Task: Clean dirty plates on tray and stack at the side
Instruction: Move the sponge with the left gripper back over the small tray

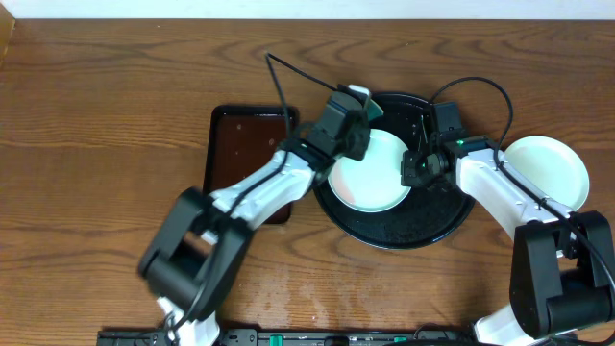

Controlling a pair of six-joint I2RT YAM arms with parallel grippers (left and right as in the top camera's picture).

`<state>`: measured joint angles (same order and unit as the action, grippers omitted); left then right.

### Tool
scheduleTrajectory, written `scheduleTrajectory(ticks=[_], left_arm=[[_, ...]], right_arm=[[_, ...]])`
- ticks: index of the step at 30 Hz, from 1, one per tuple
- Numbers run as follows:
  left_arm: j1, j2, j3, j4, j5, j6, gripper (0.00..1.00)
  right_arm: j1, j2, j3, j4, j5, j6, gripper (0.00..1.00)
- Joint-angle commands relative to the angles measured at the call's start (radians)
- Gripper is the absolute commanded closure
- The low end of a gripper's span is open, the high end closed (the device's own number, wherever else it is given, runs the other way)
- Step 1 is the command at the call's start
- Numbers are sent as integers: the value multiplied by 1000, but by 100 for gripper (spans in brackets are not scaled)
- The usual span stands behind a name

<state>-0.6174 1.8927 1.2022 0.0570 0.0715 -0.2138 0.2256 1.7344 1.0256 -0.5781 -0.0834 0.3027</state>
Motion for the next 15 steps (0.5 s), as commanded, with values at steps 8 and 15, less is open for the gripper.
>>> scheduleTrajectory(ticks=[8,15], left_arm=[[217,-325,42,-444,-20,-126,92],[383,-346,40,-659,-20,-125,92]], right_arm=[[-2,7,-5,8,8,-12,84],[-2,37,-7,51,27,-12,78]])
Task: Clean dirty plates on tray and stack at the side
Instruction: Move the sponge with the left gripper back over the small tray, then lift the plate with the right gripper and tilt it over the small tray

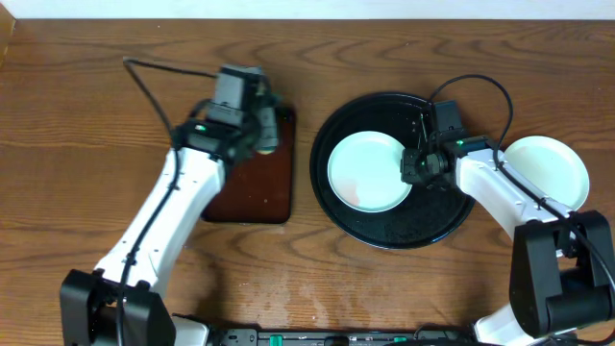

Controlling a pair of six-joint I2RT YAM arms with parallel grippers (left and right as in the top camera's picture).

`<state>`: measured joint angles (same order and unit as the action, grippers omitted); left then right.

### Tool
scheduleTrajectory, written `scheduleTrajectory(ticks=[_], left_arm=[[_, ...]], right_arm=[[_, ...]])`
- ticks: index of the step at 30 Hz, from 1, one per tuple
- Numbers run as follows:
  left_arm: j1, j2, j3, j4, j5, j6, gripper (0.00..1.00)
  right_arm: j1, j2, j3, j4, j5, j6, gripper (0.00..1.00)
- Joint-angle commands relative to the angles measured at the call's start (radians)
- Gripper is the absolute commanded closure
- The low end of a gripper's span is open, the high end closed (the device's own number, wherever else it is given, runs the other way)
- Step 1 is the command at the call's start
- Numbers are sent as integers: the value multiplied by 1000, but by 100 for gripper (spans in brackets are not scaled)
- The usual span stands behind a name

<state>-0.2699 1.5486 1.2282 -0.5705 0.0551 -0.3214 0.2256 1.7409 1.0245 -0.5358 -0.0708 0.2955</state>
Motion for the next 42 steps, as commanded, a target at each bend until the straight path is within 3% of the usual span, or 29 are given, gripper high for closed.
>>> scheduleTrajectory(ticks=[1,5,8,19,32,37,42], left_arm=[[49,0,13,-45,-3,-18,92],[69,3,6,-50,-4,-17,92],[69,10,6,-45,-4,-17,92],[68,94,2,-55,10,-18,92],[68,94,2,-101,69,-18,92],[72,55,3,-121,68,-20,92],[109,-66,14,-117,68,-105,92]], right_arm=[[-2,42,-6,15,14,-5,79],[-2,90,-6,40,10,-4,94],[-3,90,-5,56,10,-4,99],[-5,-48,74,61,35,-124,99],[-5,-193,91,29,111,-128,99],[-4,-192,209,-101,111,-128,99],[0,-191,348,-145,54,-109,99]])
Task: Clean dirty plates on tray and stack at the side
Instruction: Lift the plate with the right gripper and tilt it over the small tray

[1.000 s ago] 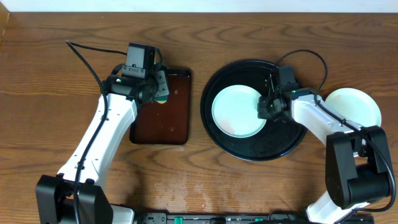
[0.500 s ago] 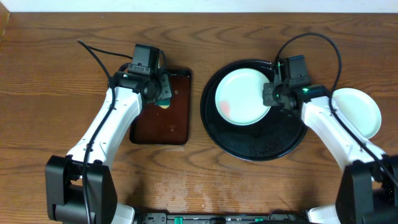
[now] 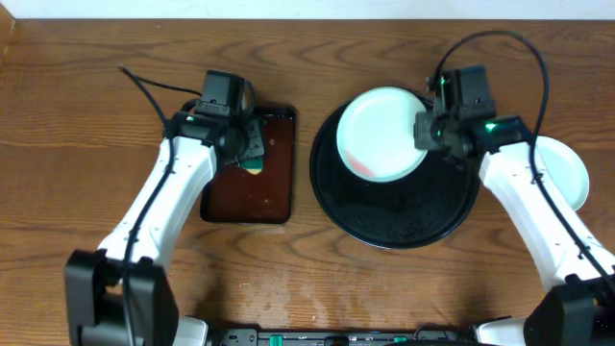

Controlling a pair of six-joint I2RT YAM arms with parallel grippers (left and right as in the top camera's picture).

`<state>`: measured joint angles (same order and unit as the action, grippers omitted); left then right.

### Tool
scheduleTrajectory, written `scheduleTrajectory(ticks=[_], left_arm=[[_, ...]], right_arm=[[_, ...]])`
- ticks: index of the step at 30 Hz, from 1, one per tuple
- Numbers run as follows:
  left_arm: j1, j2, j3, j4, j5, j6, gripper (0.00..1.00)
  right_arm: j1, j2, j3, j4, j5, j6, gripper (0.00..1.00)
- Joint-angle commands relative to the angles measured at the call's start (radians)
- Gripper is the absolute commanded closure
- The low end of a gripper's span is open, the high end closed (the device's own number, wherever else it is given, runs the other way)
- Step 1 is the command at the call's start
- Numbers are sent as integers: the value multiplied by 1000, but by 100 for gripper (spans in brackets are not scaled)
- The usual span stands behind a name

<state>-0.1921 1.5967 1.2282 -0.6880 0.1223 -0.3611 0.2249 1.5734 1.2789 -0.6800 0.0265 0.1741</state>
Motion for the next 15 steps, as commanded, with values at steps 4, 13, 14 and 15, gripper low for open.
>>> scheduleTrajectory(ticks=[4,13,14,15], left_arm=[[61,-223,14,-6,1,-86,92],[150,-431,14,-43,-27,-86,92],[158,-438,14,-53,-42,-86,92],[165,-444,14,-68,-68,-86,92]], right_arm=[[20,-23,135,34,-46,63,99],[170,74,134,163,-42,97,99],[185,90,135,177,-40,104,99],[205,112,135,201,-38,111,99]])
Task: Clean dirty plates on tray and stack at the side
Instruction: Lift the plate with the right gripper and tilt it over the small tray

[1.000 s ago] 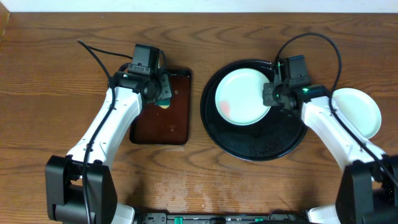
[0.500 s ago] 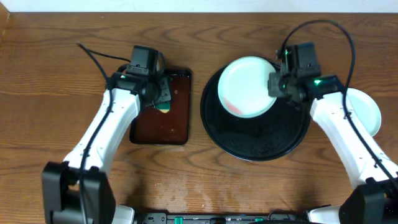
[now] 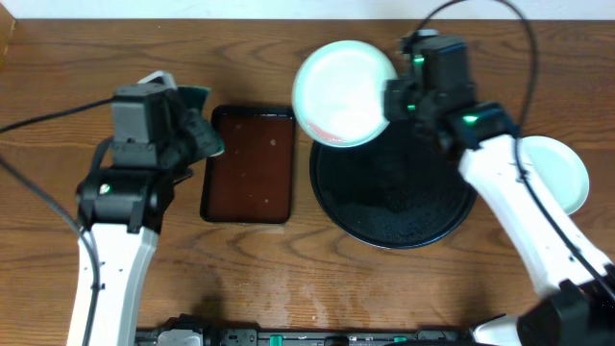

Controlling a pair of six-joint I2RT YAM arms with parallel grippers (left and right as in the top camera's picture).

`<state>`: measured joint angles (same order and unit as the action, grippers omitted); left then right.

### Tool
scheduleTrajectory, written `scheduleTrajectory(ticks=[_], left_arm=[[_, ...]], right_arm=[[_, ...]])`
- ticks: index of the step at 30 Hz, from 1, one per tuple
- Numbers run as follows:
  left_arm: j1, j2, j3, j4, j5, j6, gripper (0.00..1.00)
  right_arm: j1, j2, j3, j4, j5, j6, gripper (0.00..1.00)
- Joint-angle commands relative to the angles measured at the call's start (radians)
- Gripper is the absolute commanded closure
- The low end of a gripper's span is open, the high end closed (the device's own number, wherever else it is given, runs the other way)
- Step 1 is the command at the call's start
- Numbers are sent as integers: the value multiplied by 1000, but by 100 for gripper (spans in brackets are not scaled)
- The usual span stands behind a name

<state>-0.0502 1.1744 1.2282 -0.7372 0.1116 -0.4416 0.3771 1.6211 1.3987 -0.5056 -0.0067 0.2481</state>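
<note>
My right gripper is shut on the right rim of a white plate and holds it high, over the far left edge of the round black tray. A reddish smear shows near the plate's lower edge. A second white plate lies on the table to the right of the tray. My left gripper is raised just left of the brown rectangular dish. A green sponge shows at its fingers, and the grip itself is partly hidden.
The brown dish holds dark liquid and sits between the two arms. Cables loop off both wrists above the table. The wooden table's far edge runs close behind the lifted plate.
My right gripper has raised the plate higher and carried it left, off the tray's middle. My left gripper has come up out of the brown dish with the sponge and now sits at its left side.
First the left gripper held the sponge at the plate on the tray while the right gripper gripped the plate's rim. Then the left arm was over the brown dish, then down in it with the sponge. The right lifted the plate off the tray, and now holds it high.
</note>
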Motion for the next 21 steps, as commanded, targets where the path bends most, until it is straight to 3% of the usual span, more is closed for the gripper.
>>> scheduleTrajectory(ticks=[1,7,12,21], left_arm=[[28,-24,14,-33,-77,-6,92],[33,-4,13,-131,-106,-5,92],[33,18,12,-156,-146,-2,92],[33,39,12,-156,-210,-2,92]], right_arm=[[72,84,15,50,-5,37,99],[227,207,14,201,157,13,99],[352,258,15,310,364,-133,99],[520,257,15,565,798,-649,99]])
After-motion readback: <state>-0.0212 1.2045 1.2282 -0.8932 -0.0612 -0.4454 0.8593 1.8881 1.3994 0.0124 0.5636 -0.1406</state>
